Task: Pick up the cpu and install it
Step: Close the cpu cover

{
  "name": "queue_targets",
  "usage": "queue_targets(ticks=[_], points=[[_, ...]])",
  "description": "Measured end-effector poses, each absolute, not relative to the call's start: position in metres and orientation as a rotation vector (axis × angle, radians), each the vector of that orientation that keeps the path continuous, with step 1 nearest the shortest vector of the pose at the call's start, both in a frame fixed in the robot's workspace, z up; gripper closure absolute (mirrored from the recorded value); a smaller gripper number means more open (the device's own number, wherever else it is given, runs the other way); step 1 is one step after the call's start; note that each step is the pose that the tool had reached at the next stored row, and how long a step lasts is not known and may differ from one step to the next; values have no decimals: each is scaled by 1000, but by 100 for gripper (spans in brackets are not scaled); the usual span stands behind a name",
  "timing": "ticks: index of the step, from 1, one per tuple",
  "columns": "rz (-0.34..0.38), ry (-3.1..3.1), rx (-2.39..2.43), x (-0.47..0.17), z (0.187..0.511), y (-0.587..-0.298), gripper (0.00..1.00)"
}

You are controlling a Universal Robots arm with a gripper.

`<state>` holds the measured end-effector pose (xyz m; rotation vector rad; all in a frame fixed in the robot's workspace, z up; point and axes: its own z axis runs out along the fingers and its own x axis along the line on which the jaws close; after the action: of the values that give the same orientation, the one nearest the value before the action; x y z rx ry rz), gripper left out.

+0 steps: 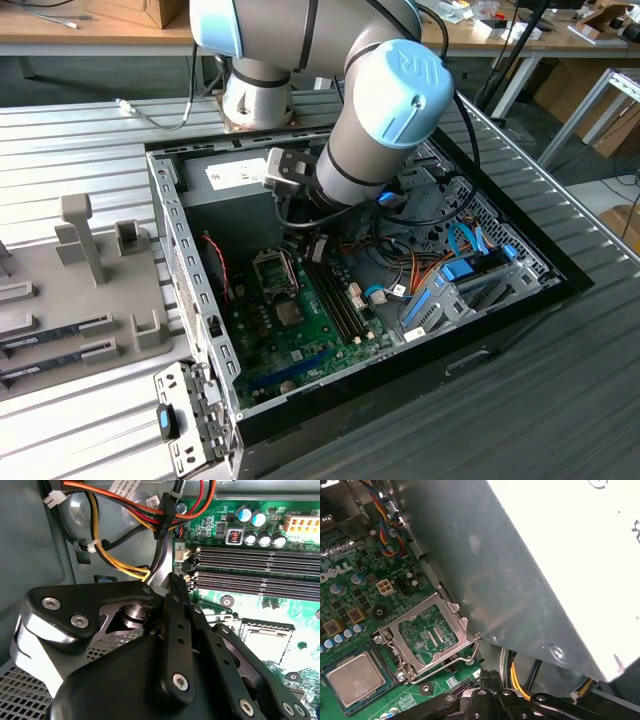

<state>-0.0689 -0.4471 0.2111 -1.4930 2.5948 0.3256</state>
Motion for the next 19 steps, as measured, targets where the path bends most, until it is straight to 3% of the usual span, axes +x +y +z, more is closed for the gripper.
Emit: queue_targets(ticks=[13,19], points=[[315,2650,-1376,-70,218,-447,89],[359,2635,-1357,-79,218,-447,89]])
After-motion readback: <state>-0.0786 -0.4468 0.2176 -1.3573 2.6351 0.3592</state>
